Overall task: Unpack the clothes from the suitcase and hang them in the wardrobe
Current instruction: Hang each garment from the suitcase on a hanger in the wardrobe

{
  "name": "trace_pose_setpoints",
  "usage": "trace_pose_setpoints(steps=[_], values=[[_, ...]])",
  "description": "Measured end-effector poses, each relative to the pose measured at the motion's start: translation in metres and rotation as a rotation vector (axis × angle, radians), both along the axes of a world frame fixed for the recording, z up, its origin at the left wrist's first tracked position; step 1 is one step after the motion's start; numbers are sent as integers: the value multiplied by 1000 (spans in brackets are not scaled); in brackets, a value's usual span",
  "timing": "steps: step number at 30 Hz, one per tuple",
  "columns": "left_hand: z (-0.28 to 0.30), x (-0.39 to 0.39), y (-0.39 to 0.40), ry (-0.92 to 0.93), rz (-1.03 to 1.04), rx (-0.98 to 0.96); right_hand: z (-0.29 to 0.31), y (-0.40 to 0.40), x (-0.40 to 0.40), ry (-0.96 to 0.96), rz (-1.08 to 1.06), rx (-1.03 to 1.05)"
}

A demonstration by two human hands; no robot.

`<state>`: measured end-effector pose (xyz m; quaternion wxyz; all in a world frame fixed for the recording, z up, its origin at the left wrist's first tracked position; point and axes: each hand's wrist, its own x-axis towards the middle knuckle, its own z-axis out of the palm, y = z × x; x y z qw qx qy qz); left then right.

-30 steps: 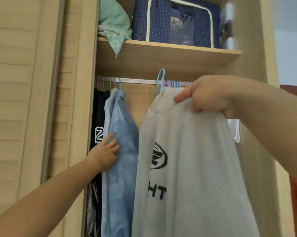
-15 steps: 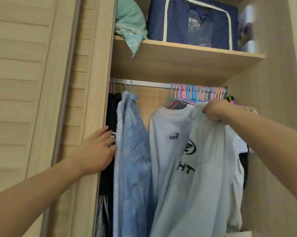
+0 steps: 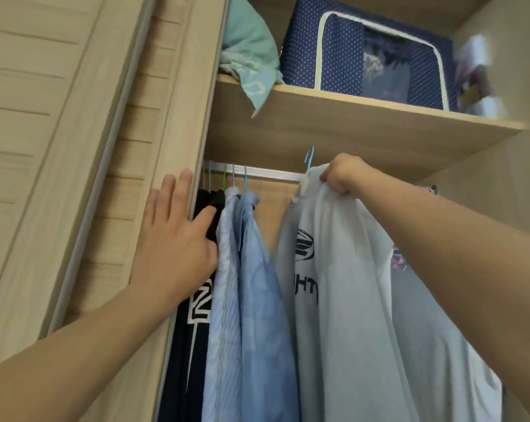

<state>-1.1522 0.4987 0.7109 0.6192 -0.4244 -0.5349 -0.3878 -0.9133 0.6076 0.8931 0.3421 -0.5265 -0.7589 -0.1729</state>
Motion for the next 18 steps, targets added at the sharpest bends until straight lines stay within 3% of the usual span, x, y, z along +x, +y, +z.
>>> trace_pose_setpoints(steps=[4, 8, 11, 15, 16, 18], values=[[0, -5, 3, 13, 15, 12, -19, 33, -26, -102, -50, 16], [0, -7, 5, 43, 25, 20, -57, 77, -24, -128, -59, -109], [0, -6, 5, 51, 36, 24, -67, 99, -9, 66, 32, -109], [-1, -3, 4, 55, 40, 18, -84, 86, 9, 425, 501, -253], [-1, -2, 4, 56, 40, 20, -90, 90, 7, 485, 506, -231], [-1, -2, 3, 56, 38, 20, -98, 93, -2, 480, 285, -49]])
